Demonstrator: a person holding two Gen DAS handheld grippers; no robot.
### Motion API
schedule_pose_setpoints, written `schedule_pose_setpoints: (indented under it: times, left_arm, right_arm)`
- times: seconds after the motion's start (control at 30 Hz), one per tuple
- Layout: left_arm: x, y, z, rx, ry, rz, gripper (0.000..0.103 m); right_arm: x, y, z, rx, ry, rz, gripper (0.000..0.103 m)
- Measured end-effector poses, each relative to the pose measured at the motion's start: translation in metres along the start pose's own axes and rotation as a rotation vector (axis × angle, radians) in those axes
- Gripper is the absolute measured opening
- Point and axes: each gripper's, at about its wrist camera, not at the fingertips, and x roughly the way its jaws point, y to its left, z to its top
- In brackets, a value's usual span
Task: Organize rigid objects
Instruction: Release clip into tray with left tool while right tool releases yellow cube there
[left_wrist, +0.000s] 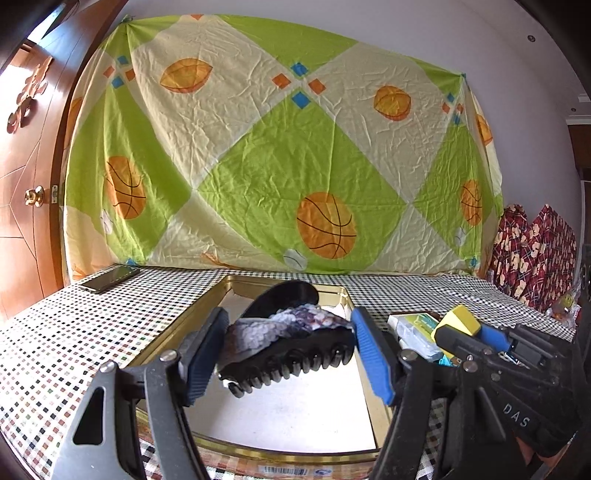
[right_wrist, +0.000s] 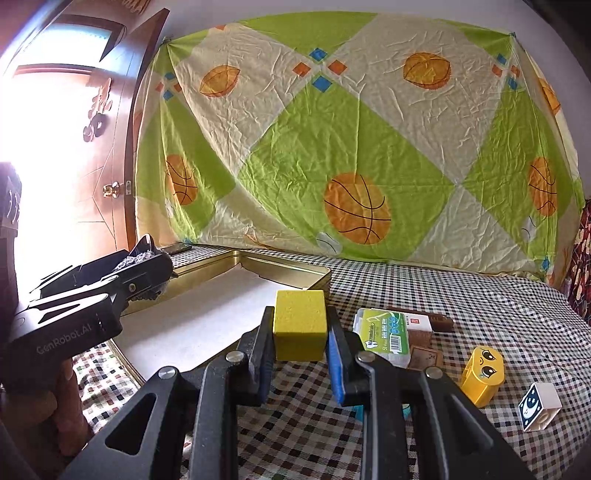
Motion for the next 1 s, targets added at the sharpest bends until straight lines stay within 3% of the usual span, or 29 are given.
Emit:
schedule_pose_setpoints:
  times: [1.0]
  left_arm:
    - [0.018,0.050,0.011,-0.040,0.077,0.058,0.069]
  right_arm:
    - [0.026,0.028,0.012,-0.018,0.076,0.117,0.027]
